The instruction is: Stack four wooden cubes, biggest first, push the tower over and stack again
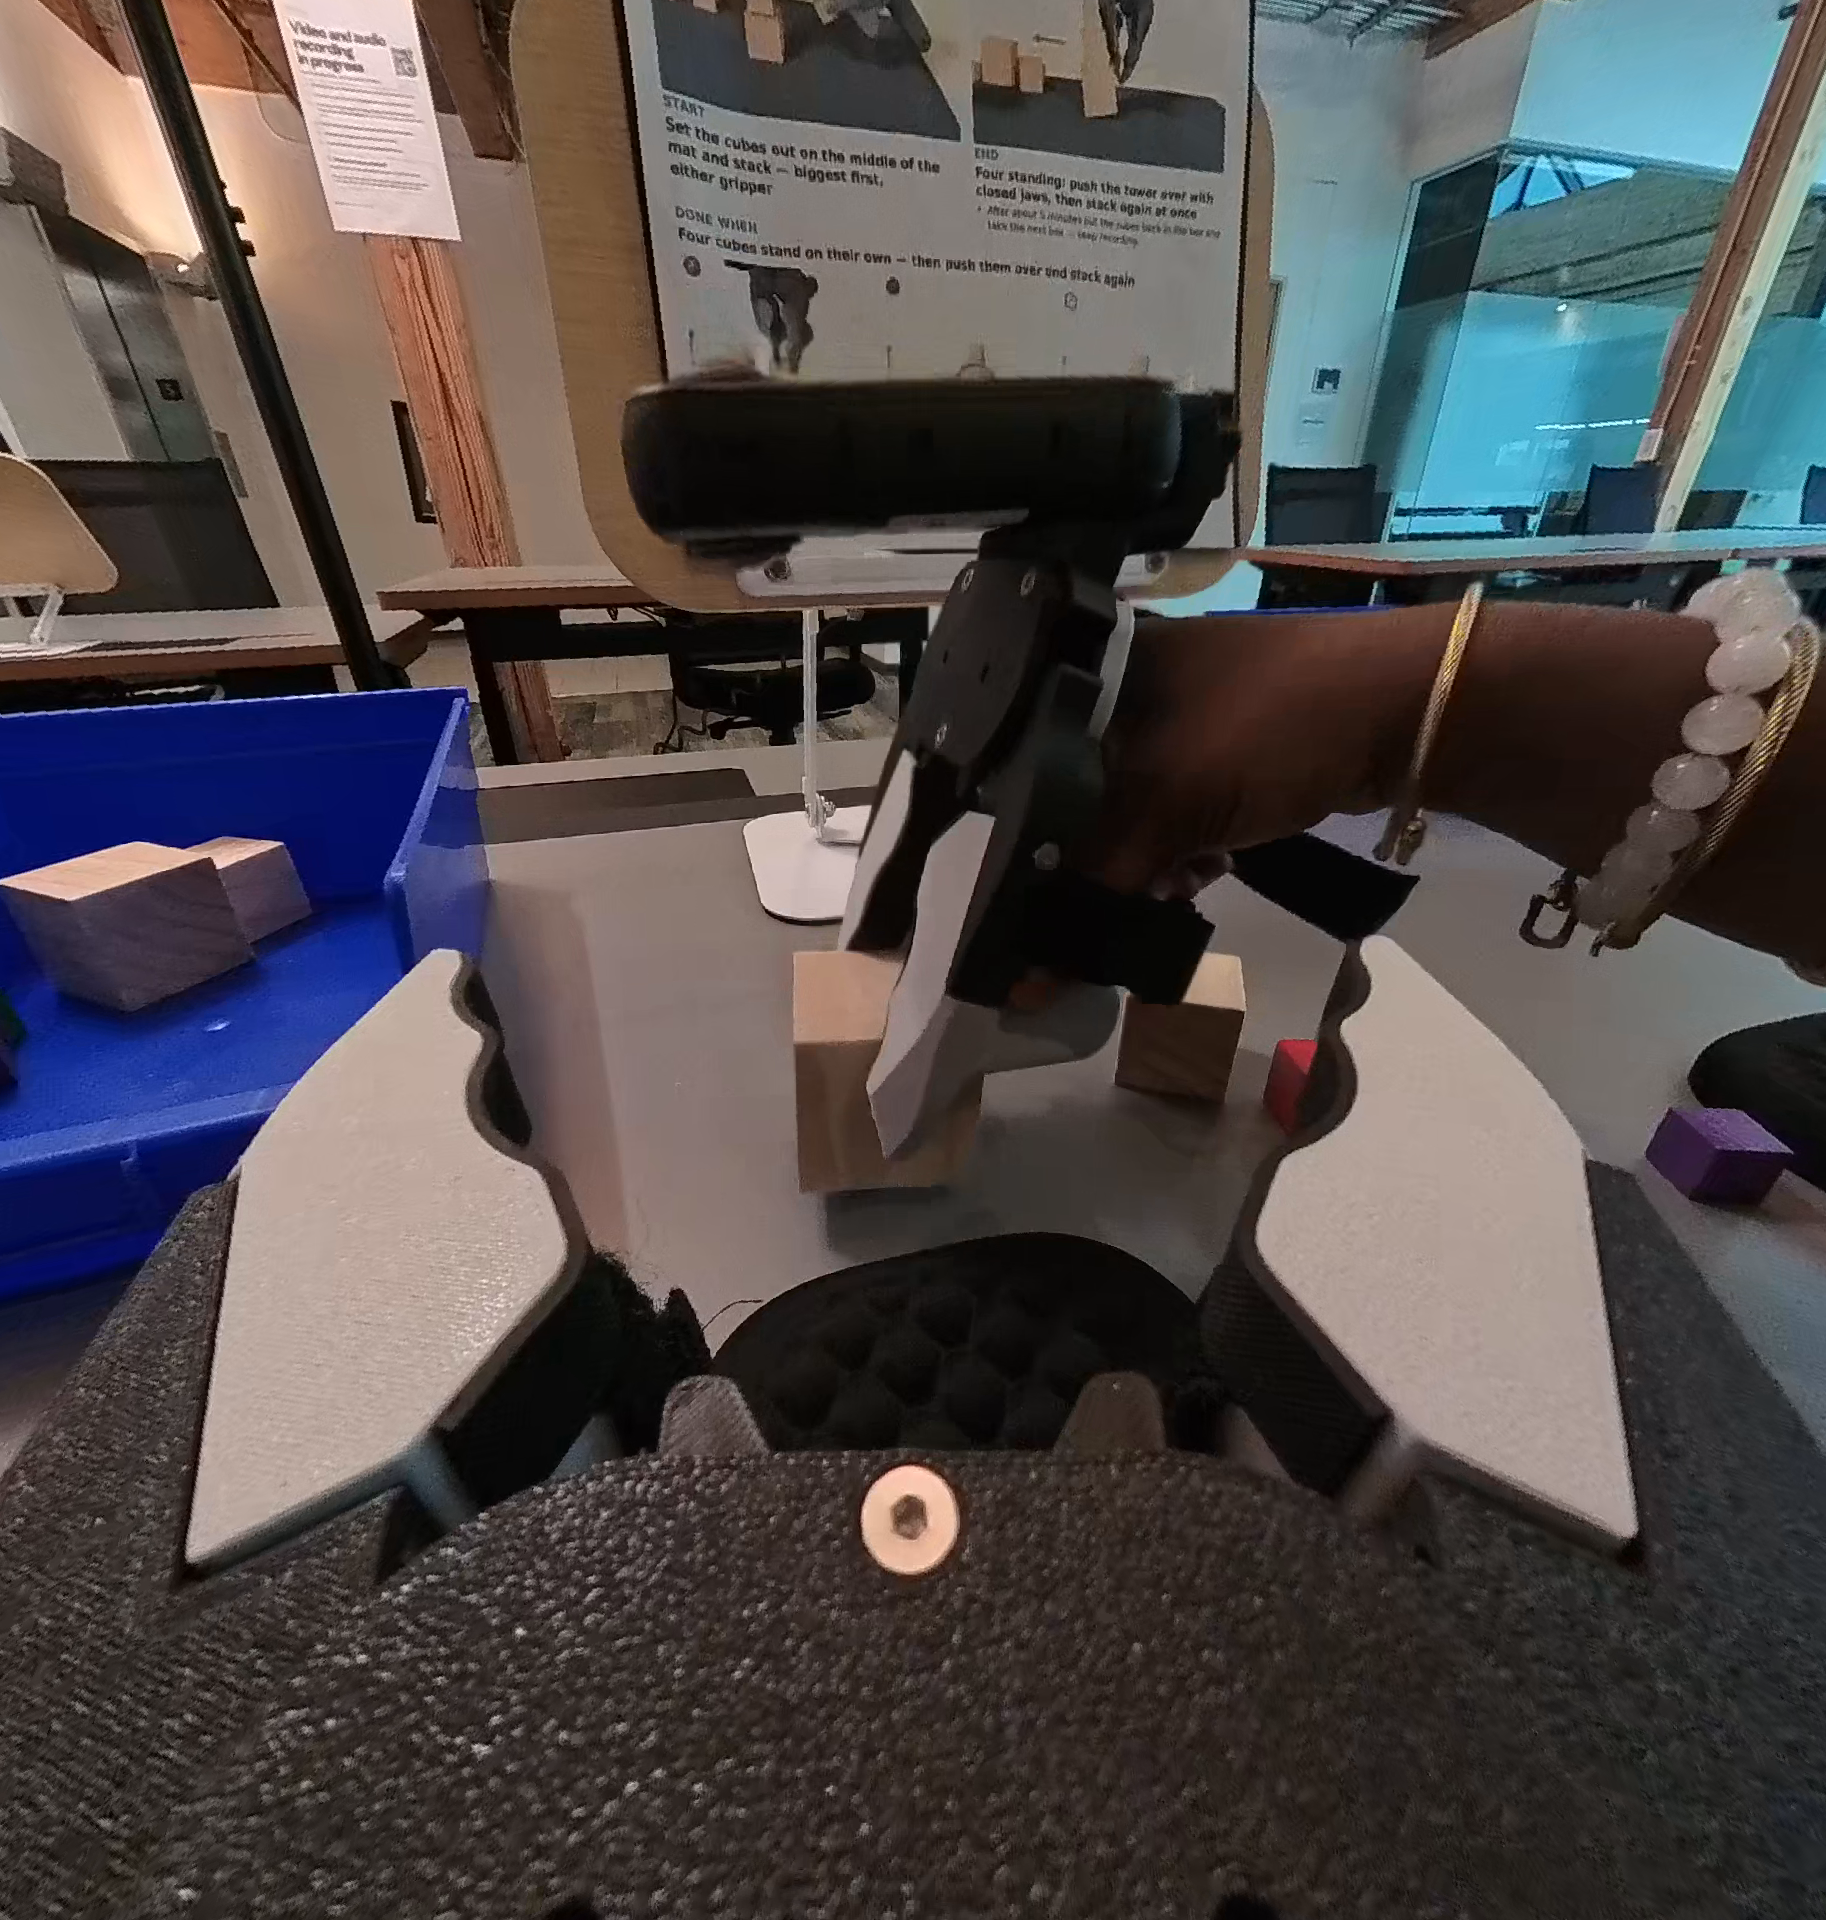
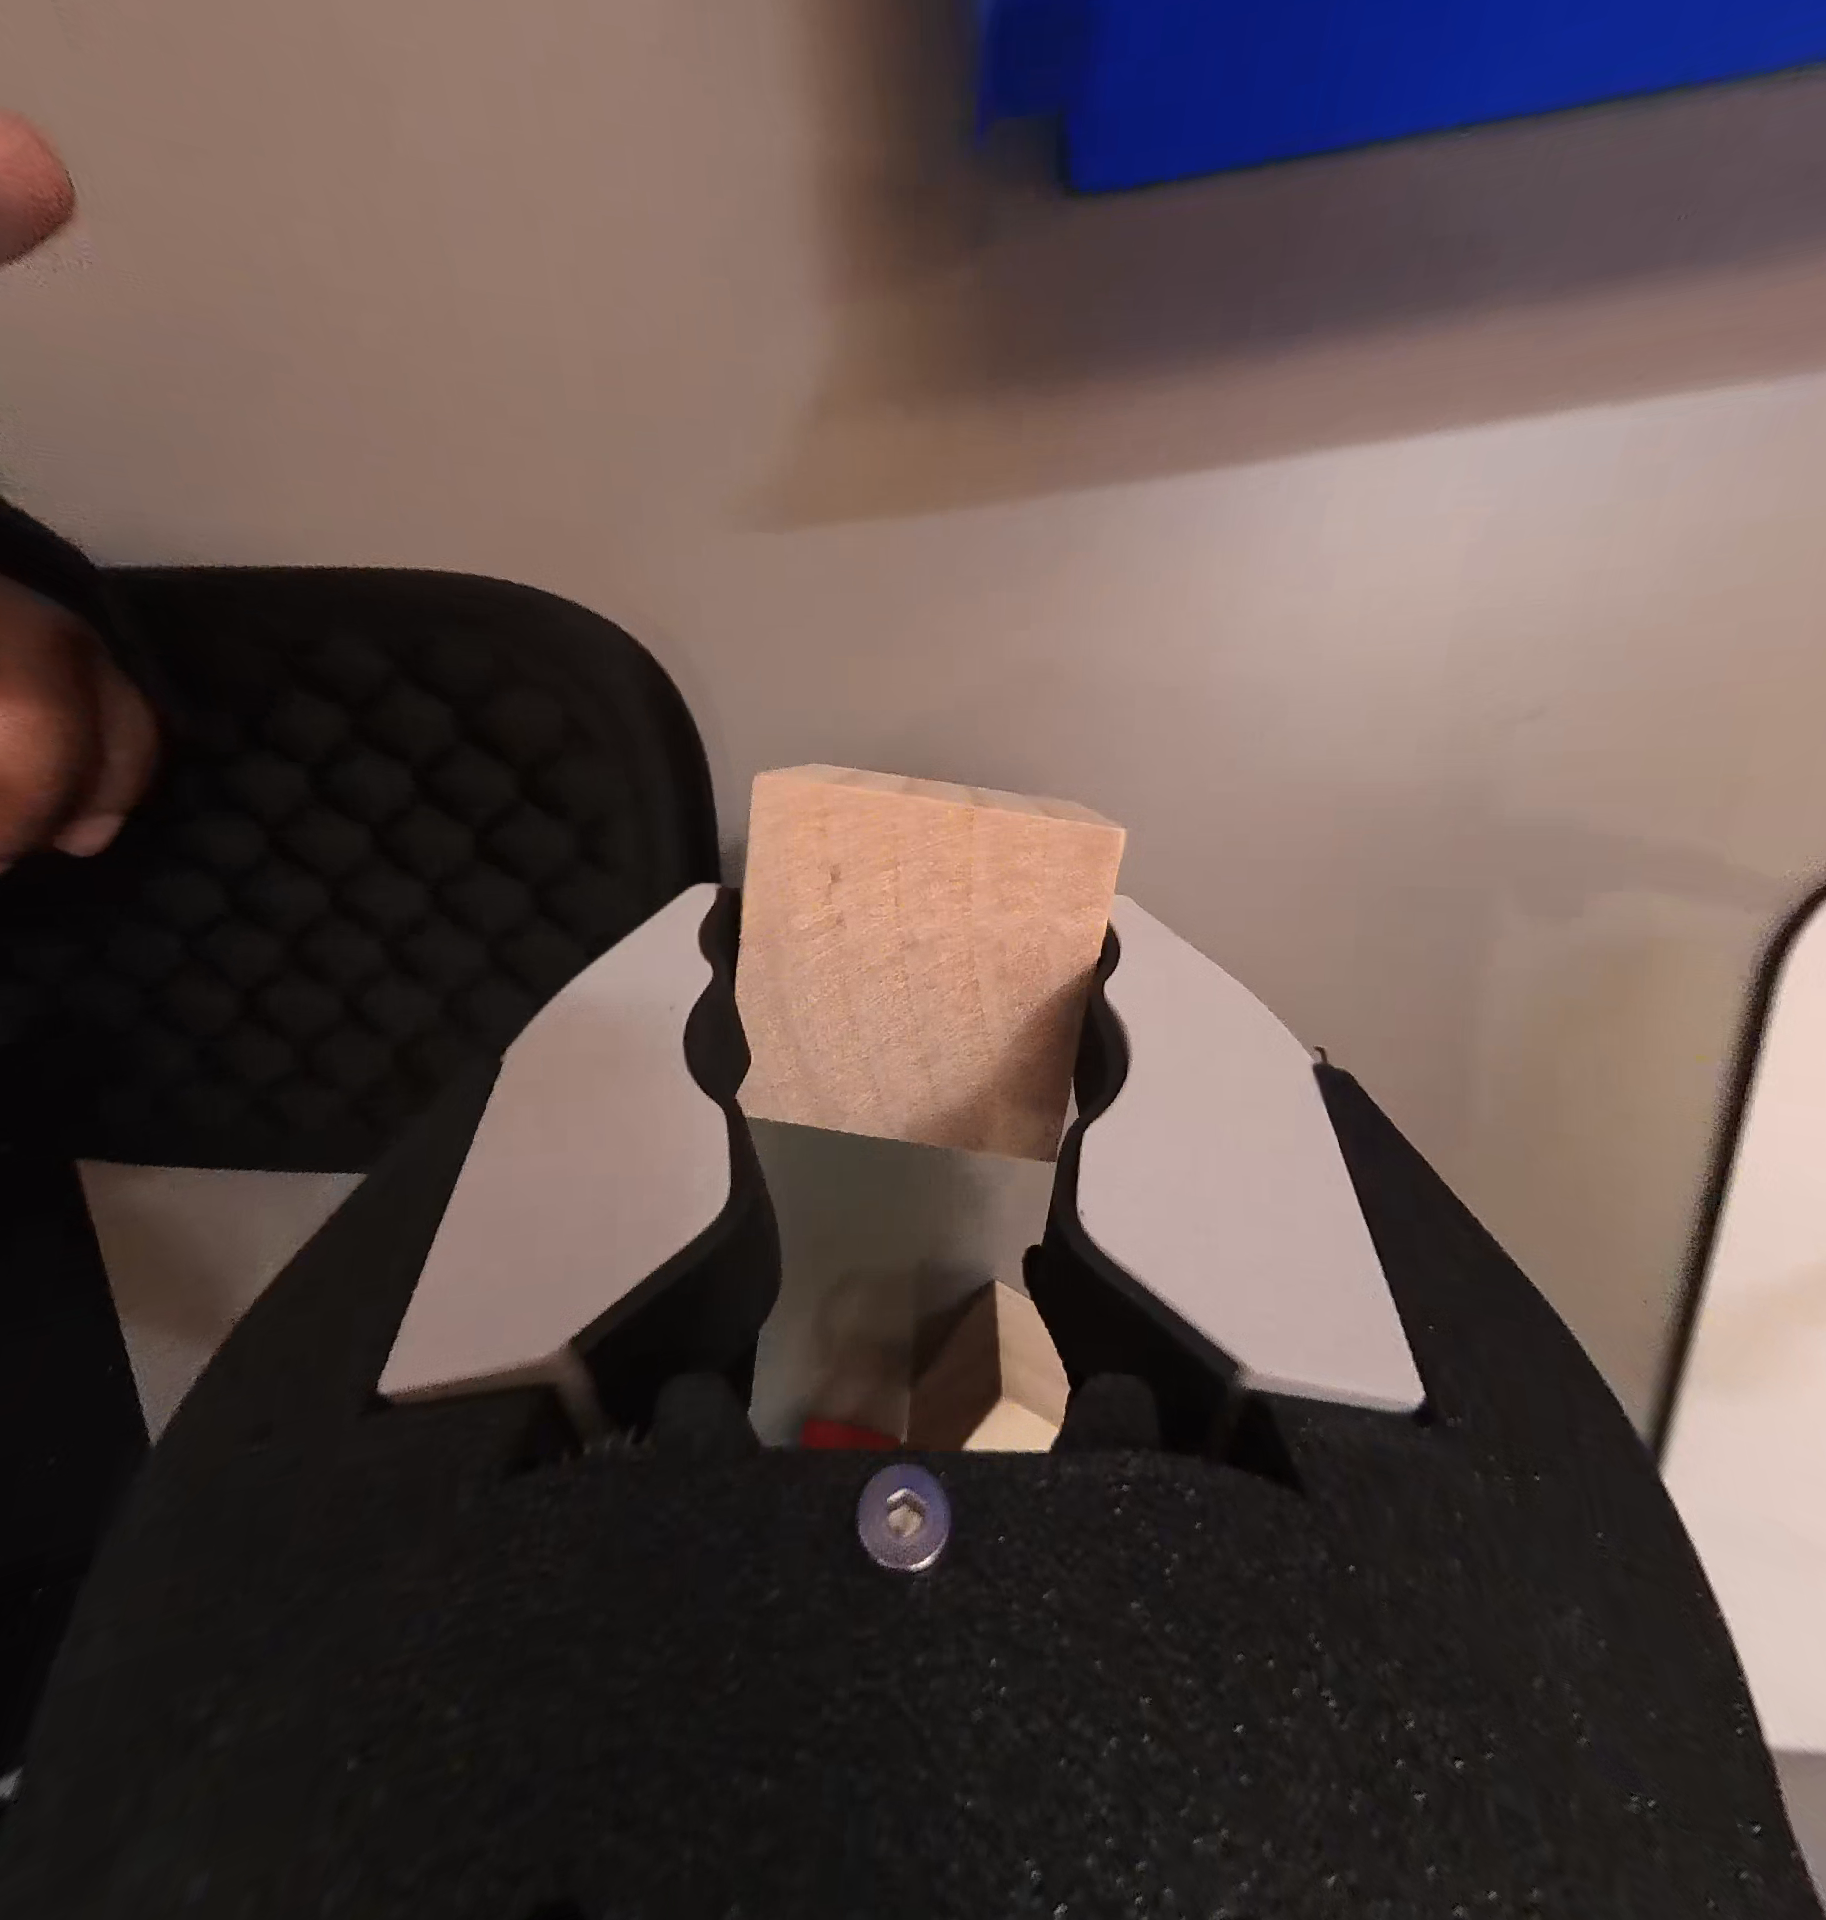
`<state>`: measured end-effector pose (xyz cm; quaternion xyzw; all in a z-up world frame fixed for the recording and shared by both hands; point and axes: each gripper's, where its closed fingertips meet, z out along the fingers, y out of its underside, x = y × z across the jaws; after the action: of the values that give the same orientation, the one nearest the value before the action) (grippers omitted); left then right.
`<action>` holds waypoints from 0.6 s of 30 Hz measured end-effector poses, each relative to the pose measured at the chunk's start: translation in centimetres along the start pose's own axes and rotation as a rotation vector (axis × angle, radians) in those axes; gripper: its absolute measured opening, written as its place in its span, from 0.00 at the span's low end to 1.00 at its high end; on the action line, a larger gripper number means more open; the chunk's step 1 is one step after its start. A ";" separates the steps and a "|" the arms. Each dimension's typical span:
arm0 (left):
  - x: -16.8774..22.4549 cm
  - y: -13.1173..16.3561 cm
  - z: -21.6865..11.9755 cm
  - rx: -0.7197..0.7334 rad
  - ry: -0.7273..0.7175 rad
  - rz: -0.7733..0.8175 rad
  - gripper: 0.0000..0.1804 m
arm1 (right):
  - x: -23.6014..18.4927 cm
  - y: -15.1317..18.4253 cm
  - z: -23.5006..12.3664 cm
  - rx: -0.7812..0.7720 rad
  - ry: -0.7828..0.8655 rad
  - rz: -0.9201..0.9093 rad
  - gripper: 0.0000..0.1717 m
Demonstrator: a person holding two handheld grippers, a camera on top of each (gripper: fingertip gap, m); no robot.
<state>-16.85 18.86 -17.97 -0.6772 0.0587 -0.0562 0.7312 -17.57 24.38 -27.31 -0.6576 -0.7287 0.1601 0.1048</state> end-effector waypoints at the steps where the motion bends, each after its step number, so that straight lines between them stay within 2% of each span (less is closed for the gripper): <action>1: 0.0 0.0 0.0 -0.001 0.001 0.001 0.80 | -0.1 0.2 0.1 -0.006 -0.010 -0.001 0.36; 10: 0.1 0.1 0.0 -0.005 0.002 0.008 0.79 | -0.7 1.0 0.6 -0.045 -0.073 -0.087 0.36; 18: 0.0 0.1 0.1 -0.004 0.000 0.005 0.79 | -0.5 0.9 1.0 -0.046 -0.076 -0.084 0.36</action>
<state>-16.81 18.91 -18.03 -0.6786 0.0604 -0.0541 0.7300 -17.05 23.85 -28.57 -0.6222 -0.7625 0.1639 0.0687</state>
